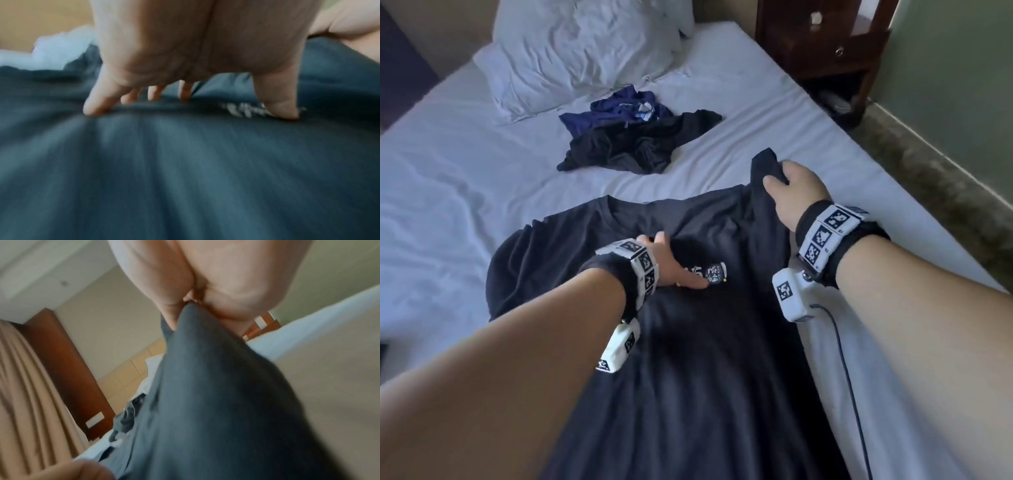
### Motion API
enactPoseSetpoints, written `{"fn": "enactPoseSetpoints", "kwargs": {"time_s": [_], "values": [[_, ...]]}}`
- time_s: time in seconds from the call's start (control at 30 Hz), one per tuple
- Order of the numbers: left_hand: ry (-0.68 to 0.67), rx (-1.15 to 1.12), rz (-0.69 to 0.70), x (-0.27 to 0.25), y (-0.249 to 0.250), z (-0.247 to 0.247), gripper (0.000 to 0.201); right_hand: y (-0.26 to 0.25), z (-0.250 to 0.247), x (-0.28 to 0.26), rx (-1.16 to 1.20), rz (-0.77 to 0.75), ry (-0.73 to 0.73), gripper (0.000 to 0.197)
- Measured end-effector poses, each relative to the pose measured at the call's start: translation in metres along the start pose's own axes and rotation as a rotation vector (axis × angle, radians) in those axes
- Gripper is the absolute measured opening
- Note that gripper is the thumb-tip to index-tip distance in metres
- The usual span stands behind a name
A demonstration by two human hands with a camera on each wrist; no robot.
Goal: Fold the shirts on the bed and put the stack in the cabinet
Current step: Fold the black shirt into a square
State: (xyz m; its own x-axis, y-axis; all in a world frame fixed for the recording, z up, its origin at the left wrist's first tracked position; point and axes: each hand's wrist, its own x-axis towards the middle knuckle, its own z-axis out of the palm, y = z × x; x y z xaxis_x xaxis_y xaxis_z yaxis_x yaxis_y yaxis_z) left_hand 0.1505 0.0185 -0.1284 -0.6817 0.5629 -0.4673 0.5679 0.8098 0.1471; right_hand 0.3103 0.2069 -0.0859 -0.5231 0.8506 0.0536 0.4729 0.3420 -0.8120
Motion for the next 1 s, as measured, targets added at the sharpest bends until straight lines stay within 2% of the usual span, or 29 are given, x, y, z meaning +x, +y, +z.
{"fn": "enactPoseSetpoints", "kwargs": {"time_s": [0.07, 0.13, 0.2, 0.27, 0.4, 0.5, 0.53, 0.6, 0.67, 0.7, 0.8, 0.83, 0.93, 1.0], "values": [[0.173, -0.061, 0.003, 0.004, 0.015, -0.031, 0.125, 0.006, -0.022, -0.007, 0.046, -0.033, 0.135, 0.021], [0.306, -0.068, 0.063, 0.007, 0.029, -0.051, 0.088, 0.026, -0.032, -0.012, -0.022, 0.085, 0.145, 0.019], [0.306, -0.005, 0.117, 0.017, 0.041, -0.053, 0.066, 0.052, -0.036, -0.017, -0.167, 0.226, 0.057, 0.017], [0.268, 0.029, 0.122, 0.031, 0.049, -0.048, 0.053, 0.067, -0.036, -0.020, -0.210, 0.278, -0.014, 0.012], [0.293, -0.028, 0.142, 0.058, 0.060, -0.045, 0.028, 0.086, -0.038, -0.017, -0.081, 0.369, -0.045, 0.025], [0.329, -0.015, 0.168, 0.071, 0.065, -0.049, 0.010, 0.113, -0.035, -0.009, 0.138, 0.477, -0.041, 0.027], [0.318, -0.005, 0.158, 0.075, 0.066, -0.049, 0.012, 0.130, -0.032, -0.001, 0.193, 0.494, -0.037, 0.030], [0.237, 0.076, 0.150, 0.077, 0.070, -0.050, 0.037, 0.162, -0.025, 0.013, 0.277, 0.501, -0.047, 0.032], [0.141, 0.163, 0.178, 0.076, 0.075, -0.053, 0.059, 0.161, -0.024, 0.010, 0.375, 0.518, -0.057, 0.029], [0.102, 0.184, 0.210, 0.077, 0.077, -0.054, 0.059, 0.151, -0.025, 0.004, 0.421, 0.517, -0.059, 0.029], [0.037, 0.116, 0.274, 0.073, 0.081, -0.062, 0.026, 0.137, -0.028, -0.009, 0.497, 0.531, -0.033, 0.027], [0.014, 0.071, 0.280, 0.074, 0.081, -0.066, 0.021, 0.139, -0.027, -0.009, 0.481, 0.513, -0.015, 0.027], [-0.070, -0.144, 0.262, 0.073, 0.082, -0.081, 0.028, 0.160, -0.022, 0.000, 0.414, 0.442, 0.037, 0.039], [-0.039, -0.231, 0.246, 0.075, 0.082, -0.089, 0.041, 0.143, -0.026, -0.007, 0.332, 0.418, 0.077, 0.040]]}}
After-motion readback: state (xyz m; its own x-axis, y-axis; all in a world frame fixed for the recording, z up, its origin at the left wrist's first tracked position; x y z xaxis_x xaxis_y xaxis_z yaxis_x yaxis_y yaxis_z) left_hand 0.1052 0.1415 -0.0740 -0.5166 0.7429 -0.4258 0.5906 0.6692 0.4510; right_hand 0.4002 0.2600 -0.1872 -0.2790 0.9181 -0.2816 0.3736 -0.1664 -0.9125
